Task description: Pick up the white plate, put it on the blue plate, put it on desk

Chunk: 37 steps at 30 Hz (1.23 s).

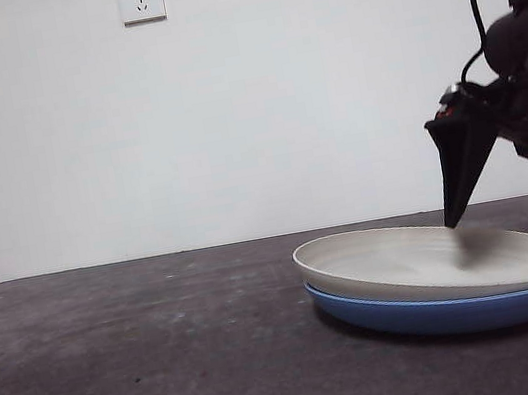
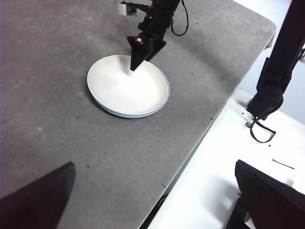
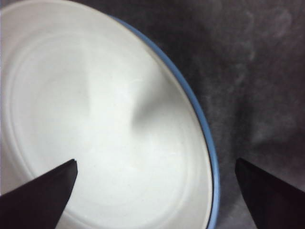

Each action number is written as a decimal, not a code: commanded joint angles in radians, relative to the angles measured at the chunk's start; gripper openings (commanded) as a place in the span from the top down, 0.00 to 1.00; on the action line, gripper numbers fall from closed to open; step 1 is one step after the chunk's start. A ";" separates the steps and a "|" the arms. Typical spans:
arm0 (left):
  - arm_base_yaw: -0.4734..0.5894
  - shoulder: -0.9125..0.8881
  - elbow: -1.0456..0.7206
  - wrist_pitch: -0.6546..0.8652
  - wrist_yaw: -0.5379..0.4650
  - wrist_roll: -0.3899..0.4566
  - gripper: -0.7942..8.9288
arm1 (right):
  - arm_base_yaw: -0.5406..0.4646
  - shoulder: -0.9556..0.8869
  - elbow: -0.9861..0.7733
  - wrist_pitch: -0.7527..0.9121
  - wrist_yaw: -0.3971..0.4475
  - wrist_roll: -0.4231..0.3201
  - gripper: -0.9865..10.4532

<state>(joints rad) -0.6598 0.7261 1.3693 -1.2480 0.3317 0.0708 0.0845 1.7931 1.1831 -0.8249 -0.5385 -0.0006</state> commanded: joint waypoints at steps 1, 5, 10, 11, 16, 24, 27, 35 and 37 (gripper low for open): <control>-0.009 0.005 0.011 0.007 -0.002 0.019 0.27 | 0.000 0.031 0.015 0.004 -0.020 -0.014 0.35; -0.009 0.005 0.011 0.006 -0.003 0.019 0.27 | 0.000 0.038 0.015 0.009 -0.019 -0.014 0.49; -0.009 0.005 0.011 0.006 -0.003 0.019 0.27 | -0.003 0.060 0.015 -0.005 0.010 -0.008 0.62; -0.009 0.005 0.011 0.006 -0.002 0.019 0.27 | -0.004 0.065 0.015 -0.009 0.017 -0.008 0.66; -0.009 0.005 0.011 0.007 -0.003 0.019 0.27 | -0.004 0.077 0.015 -0.013 0.032 -0.007 0.91; -0.009 0.005 0.011 0.006 -0.003 0.019 0.27 | -0.024 0.067 0.018 -0.033 0.096 0.000 0.91; -0.009 0.005 0.011 0.007 -0.003 0.019 0.27 | -0.035 0.039 0.029 -0.051 0.094 -0.001 0.91; -0.009 0.005 0.011 0.010 -0.003 0.019 0.27 | -0.027 -0.066 0.114 -0.132 0.018 0.023 0.91; -0.009 0.005 0.011 0.011 -0.003 0.019 0.27 | -0.008 -0.069 0.143 -0.159 0.015 0.038 0.91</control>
<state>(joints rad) -0.6598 0.7261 1.3693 -1.2476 0.3317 0.0727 0.0601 1.7138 1.3060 -0.9764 -0.5087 0.0162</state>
